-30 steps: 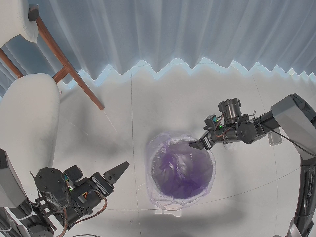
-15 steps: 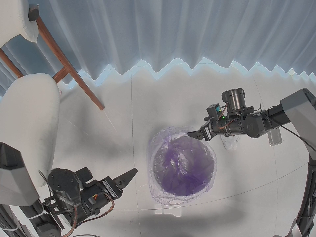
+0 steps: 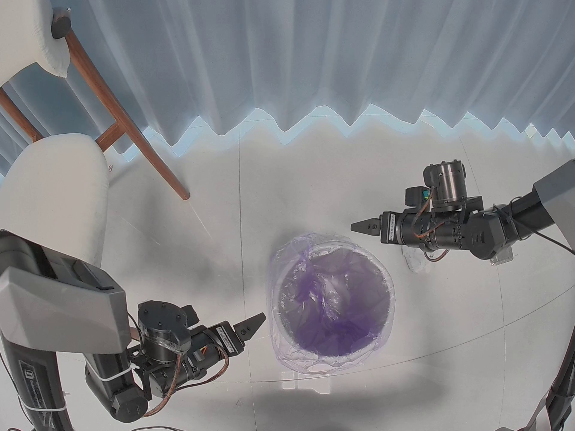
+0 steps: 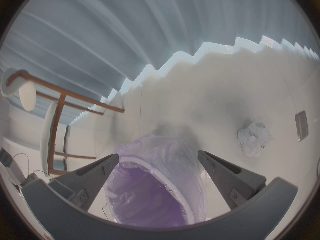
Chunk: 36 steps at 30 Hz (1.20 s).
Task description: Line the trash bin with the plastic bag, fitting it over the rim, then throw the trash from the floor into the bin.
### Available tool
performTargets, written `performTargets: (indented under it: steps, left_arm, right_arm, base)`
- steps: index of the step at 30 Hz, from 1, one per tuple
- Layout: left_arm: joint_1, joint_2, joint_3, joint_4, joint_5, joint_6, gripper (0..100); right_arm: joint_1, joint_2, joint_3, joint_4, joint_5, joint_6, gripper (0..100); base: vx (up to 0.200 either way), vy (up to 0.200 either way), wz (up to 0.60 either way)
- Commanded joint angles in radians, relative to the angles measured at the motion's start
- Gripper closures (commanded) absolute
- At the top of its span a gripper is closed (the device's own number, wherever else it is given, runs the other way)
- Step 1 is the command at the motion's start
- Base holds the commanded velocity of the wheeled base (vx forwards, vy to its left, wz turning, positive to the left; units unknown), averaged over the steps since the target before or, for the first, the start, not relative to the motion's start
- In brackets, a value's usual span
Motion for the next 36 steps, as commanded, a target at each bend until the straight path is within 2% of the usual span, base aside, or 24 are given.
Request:
performTargets:
  steps: [1, 6, 10, 11, 21, 36]
  left_arm:
    - [0.108, 0.117, -0.068, 0.034, -0.089, 0.015, 0]
    - [0.162, 0.189, -0.178, 0.046, -0.096, 0.018, 0]
    - [0.162, 0.190, -0.181, 0.046, -0.098, 0.018, 0]
    - [0.165, 0.215, -0.280, 0.118, -0.144, 0.016, 0]
    - [0.176, 0.269, -0.531, 0.305, -0.148, 0.016, 0]
    - [0.168, 0.312, -0.655, 0.440, -0.150, 0.030, 0]
  right_arm:
    - [-0.037, -0.042, 0.223, -0.236, -0.002, 0.127, 0]
    - [-0.065, -0.065, 0.402, -0.440, -0.007, 0.136, 0]
    - [-0.065, -0.066, 0.407, -0.445, -0.007, 0.136, 0]
    - [-0.091, -0.088, 0.483, -0.517, -0.007, 0.137, 0]
    - [-0.102, -0.154, 0.566, -0.550, -0.041, 0.167, 0]
    - [-0.117, -0.146, 0.595, -0.563, -0.042, 0.174, 0]
  base:
    - [0.000, 0.000, 0.00]
    - [0.000, 0.000, 0.00]
    - [0.000, 0.000, 0.00]
    - [0.000, 0.000, 0.00]
    - [0.000, 0.000, 0.00]
    - [0.000, 0.000, 0.00]
